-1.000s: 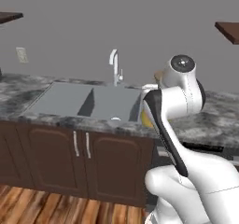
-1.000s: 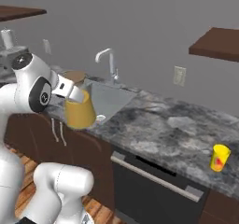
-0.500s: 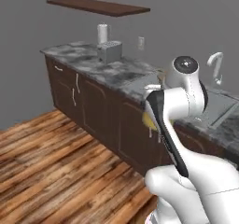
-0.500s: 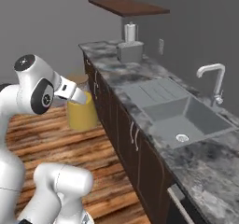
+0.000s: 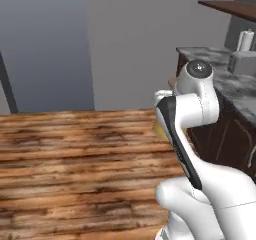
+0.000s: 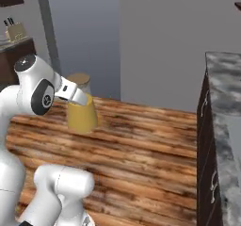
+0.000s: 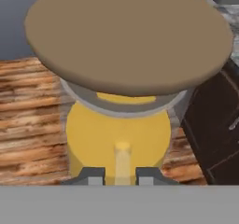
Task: Place the pitcher and cup on the dining counter for serving.
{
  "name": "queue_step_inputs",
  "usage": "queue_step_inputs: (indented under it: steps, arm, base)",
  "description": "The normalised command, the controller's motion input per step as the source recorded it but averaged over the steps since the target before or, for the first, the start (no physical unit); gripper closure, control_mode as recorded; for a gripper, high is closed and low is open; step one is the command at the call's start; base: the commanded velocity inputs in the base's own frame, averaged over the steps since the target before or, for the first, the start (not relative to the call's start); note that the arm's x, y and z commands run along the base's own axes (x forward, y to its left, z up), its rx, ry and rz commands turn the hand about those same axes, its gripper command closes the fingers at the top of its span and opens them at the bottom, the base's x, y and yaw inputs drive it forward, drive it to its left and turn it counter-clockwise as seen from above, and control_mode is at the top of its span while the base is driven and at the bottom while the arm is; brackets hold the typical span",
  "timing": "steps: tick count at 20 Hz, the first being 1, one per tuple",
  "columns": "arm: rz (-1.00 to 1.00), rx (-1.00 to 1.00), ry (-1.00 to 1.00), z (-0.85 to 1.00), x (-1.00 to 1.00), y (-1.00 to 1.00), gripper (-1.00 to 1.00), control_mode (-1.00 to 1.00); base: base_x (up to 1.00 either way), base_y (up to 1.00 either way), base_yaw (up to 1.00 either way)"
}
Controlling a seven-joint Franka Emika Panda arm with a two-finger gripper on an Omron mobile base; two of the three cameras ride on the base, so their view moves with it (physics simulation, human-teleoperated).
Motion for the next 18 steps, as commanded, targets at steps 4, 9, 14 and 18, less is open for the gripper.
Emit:
queue_step_inputs:
  steps: [4, 9, 14, 18]
  arm:
    - [0.00, 0.00, 0.00, 0.00, 0.00, 0.00, 1.00, 1.00]
    - [0.00, 0.00, 0.00, 0.00, 0.00, 0.00, 1.00, 1.00]
    - [0.00, 0.00, 0.00, 0.00, 0.00, 0.00, 1.00, 1.00]
    - [0.00, 0.00, 0.00, 0.00, 0.00, 0.00, 1.00, 1.00]
  base:
    - [0.00, 0.00, 1.00]
    - [0.00, 0.00, 1.00]
    - [0.01, 0.00, 1.00]
    - [0.12, 0.00, 0.96]
